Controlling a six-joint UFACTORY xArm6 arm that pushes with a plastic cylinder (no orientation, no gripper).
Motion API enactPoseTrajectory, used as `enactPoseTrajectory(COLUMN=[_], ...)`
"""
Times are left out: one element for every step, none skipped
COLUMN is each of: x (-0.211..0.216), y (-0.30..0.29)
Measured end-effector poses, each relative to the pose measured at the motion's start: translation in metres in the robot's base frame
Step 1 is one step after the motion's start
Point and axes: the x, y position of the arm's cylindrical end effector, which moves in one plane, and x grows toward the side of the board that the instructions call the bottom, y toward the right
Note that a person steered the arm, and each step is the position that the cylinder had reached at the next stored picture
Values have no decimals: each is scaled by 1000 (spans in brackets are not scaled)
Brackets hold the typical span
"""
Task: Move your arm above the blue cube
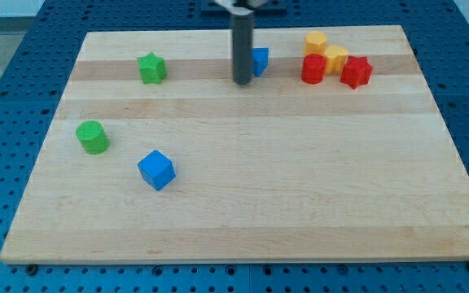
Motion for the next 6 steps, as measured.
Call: enactPoseTrajectory(x=[-8,-19,-19,-19,-19,4], y=[-3,63,91,47,16,1])
